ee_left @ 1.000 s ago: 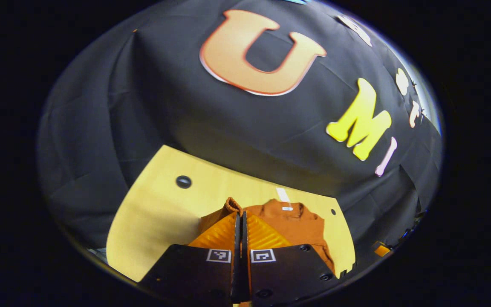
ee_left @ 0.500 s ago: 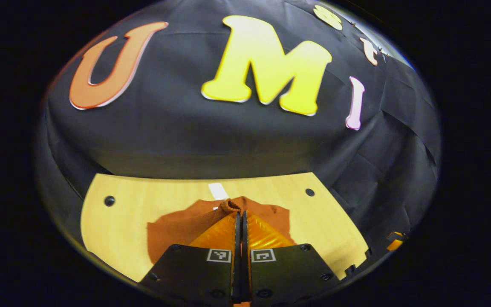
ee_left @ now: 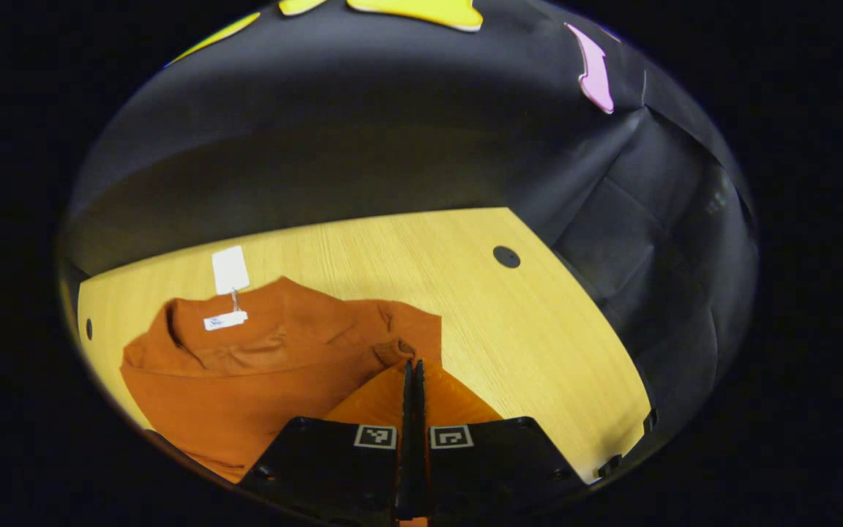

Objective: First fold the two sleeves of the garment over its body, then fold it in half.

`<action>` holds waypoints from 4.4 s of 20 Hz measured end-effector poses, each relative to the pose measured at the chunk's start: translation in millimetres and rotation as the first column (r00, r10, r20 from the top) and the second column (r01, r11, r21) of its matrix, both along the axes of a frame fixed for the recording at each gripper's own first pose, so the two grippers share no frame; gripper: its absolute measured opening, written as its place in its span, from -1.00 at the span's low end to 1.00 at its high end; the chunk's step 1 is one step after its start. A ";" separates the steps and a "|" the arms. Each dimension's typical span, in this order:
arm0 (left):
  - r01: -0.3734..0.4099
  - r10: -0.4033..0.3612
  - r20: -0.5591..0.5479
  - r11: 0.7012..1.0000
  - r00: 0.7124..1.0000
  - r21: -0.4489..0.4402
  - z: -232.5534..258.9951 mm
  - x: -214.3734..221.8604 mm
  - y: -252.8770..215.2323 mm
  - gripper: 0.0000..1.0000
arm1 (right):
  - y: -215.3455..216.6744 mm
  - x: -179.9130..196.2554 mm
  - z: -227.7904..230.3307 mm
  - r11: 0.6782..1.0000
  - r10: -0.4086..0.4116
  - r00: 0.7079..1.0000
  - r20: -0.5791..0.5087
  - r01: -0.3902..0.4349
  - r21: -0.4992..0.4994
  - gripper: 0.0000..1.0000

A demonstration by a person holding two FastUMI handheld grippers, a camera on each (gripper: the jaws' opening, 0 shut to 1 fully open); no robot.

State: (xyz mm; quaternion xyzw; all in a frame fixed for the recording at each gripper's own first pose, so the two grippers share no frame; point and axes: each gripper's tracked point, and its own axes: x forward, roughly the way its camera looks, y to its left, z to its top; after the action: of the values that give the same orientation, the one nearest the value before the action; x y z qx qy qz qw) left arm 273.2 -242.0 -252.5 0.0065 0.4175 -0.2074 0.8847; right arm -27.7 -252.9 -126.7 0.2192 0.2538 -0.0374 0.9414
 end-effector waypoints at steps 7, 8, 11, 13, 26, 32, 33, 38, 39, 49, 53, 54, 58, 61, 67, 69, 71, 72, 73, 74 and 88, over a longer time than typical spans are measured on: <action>-0.118 0.116 -0.033 0.992 0.993 -0.042 -34.8 7.0 -17.9 -0.46 | 13.4 9.6 -2.2 0.998 0.065 0.998 -0.020 -0.066 -0.023 0.62; -0.123 0.123 -0.001 0.992 0.992 -0.042 -25.7 6.1 -15.5 -0.08 | 19.3 15.1 -0.8 0.995 0.094 0.995 -0.015 -0.095 -0.038 0.62; -0.151 0.157 0.108 0.987 0.982 -0.063 17.6 -11.3 -7.2 0.79 | 40.8 31.9 3.7 0.982 0.180 0.984 0.010 -0.178 -0.067 0.62; -0.164 0.182 0.246 0.982 0.952 -0.095 79.3 -33.6 10.9 0.99 | 63.7 47.8 15.2 0.963 0.257 0.965 0.052 -0.252 -0.093 0.63; -0.451 0.451 0.722 0.867 0.525 -0.213 309.4 -251.2 247.5 0.96 | 240.3 28.0 109.3 0.915 0.375 0.882 0.287 -0.304 -0.264 0.78; -0.420 0.441 0.690 0.882 0.574 -0.214 290.2 -271.6 271.1 0.95 | 246.4 17.8 108.5 0.915 0.364 0.887 0.284 -0.284 -0.286 0.81; -0.404 0.434 0.642 0.892 0.632 -0.205 264.8 -278.2 277.6 0.96 | 237.1 11.3 84.9 0.907 0.384 0.894 0.229 -0.320 -0.274 0.77; -0.366 0.391 0.193 0.918 0.900 -0.152 93.2 -372.8 329.6 0.98 | 122.1 -47.8 -59.8 0.905 0.332 0.937 -0.105 -0.348 -0.245 0.80; -0.372 0.395 0.111 0.910 0.912 -0.181 70.2 -389.2 333.6 0.98 | 112.1 -60.9 -78.8 0.907 0.321 0.935 -0.149 -0.349 -0.235 0.80; -0.469 0.439 -0.178 0.861 0.881 -0.197 -19.4 -410.0 338.7 0.97 | 101.0 -103.6 -196.9 0.931 0.245 0.881 -0.405 -0.330 -0.155 0.82; -0.459 0.427 -0.184 0.867 0.885 -0.194 -20.0 -407.4 330.5 0.97 | 110.4 -103.4 -216.1 0.935 0.244 0.864 -0.440 -0.331 -0.131 0.82; -0.451 0.420 -0.183 0.871 0.889 -0.193 -20.0 -408.0 327.7 0.96 | 112.7 -104.1 -219.2 0.932 0.243 0.857 -0.455 -0.336 -0.136 0.82; -0.430 0.382 -0.240 0.881 0.892 -0.198 -30.8 -409.7 305.8 0.46 | 120.4 -100.6 -221.3 0.904 0.256 0.844 -0.472 -0.382 -0.193 0.26; -0.400 0.351 -0.255 0.900 0.901 -0.173 -33.3 -411.9 296.6 -0.78 | 128.1 -104.3 -217.7 0.941 0.250 0.837 -0.487 -0.329 -0.082 -0.81; -0.265 0.266 -0.008 0.954 0.964 -0.143 44.4 -406.6 307.6 -0.94 | 151.6 -99.2 -157.0 0.955 0.276 0.878 -0.392 -0.295 0.013 -0.99; -0.224 0.236 0.051 0.959 0.970 -0.173 66.4 -407.2 303.7 -0.94 | 156.3 -96.8 -131.5 0.959 0.275 0.896 -0.349 -0.279 0.039 -0.98; -0.190 0.211 0.094 0.962 0.973 -0.198 96.0 -418.6 303.7 -0.94 | 164.6 -97.4 -93.5 0.964 0.267 0.917 -0.296 -0.256 0.076 -0.99; -0.177 0.201 0.108 0.964 0.974 -0.199 104.5 -424.8 303.4 -0.94 | 166.9 -100.5 -82.5 0.965 0.261 0.922 -0.284 -0.246 0.090 -0.99; -0.165 0.191 0.126 0.968 0.973 -0.190 112.3 -431.4 305.7 -0.94 | 166.8 -106.9 -73.0 0.967 0.252 0.929 -0.272 -0.236 0.092 -0.98; -0.156 0.184 0.156 0.972 0.970 -0.177 119.5 -435.4 308.0 -0.94 | 164.4 -109.8 -63.8 0.970 0.243 0.935 -0.260 -0.228 0.088 -0.99; -0.140 0.194 0.447 0.978 0.873 -0.152 236.0 -179.0 343.1 -0.94 | 182.4 177.6 32.1 0.943 0.321 0.945 -0.053 -0.325 -0.072 -0.99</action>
State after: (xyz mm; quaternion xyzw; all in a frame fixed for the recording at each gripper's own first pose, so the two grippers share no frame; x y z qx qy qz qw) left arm 94.1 101.1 -16.5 -0.0317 0.1826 -0.1463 0.9717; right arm 149.9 -70.5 -94.6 0.1362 0.3036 0.1029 0.9374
